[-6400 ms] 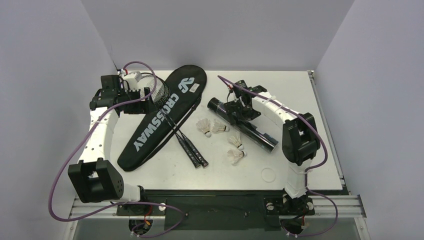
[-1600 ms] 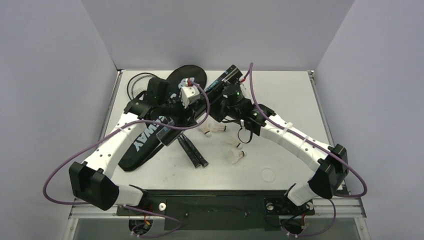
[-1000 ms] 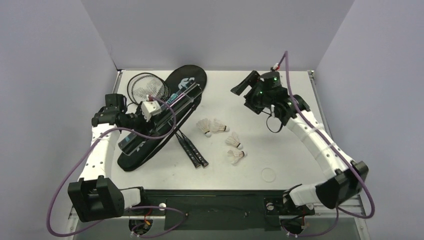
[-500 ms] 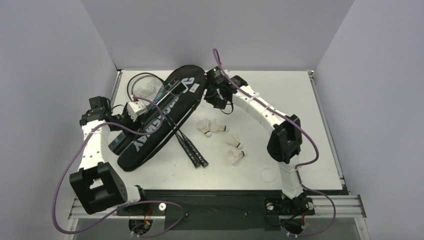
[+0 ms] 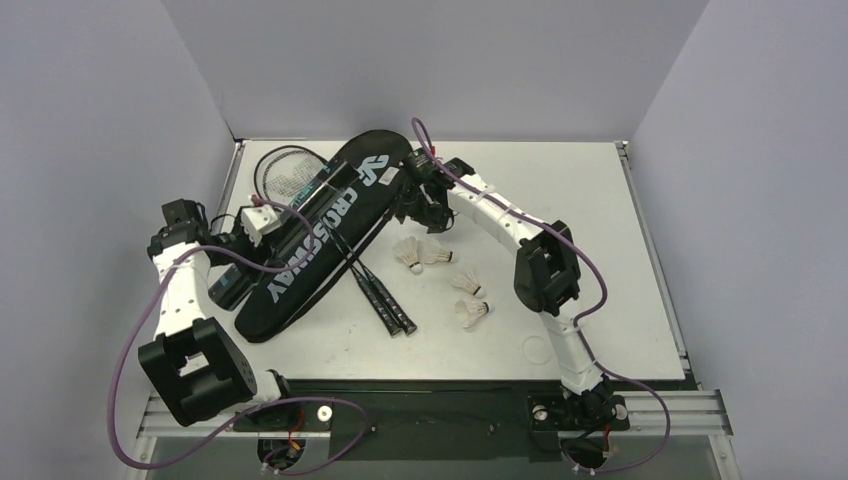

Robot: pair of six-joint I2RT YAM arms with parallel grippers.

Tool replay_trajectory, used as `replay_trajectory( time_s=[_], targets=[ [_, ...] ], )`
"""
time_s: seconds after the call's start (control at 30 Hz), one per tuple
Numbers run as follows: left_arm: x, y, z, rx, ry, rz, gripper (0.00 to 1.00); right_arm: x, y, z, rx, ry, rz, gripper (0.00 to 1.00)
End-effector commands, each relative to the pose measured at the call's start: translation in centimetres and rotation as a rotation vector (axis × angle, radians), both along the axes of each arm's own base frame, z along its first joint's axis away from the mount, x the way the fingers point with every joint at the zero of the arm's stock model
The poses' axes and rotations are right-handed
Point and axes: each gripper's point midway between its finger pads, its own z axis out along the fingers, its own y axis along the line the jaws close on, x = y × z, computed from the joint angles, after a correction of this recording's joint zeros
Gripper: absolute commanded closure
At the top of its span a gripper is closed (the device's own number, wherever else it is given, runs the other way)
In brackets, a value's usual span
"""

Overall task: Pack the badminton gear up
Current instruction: Pick up the shuttlecock at the center of the board.

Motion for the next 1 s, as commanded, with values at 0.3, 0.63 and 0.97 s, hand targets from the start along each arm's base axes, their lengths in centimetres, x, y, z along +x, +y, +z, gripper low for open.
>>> replay_trajectory(
  time_s=[0.3,0.63,0.97],
  targets=[
    [0.2,-2.1,0.6,-0.052,-0.169,-0.089,0.39,-0.9,1.7,-3.0,-0.031,0.063,0.015,0.51],
    [0.8,-2.8,0.7,-0.066,-0.215,-0.16,0.51,-1.7,1.3,-3.6,-0.043,0.084,0.018,0.62],
    [0.6,-3.1,1.1,-0.055,-0.241,-0.216,0.56,-2.4,0.3,-2.0,-0.048,0.068,0.032,0.9]
  ],
)
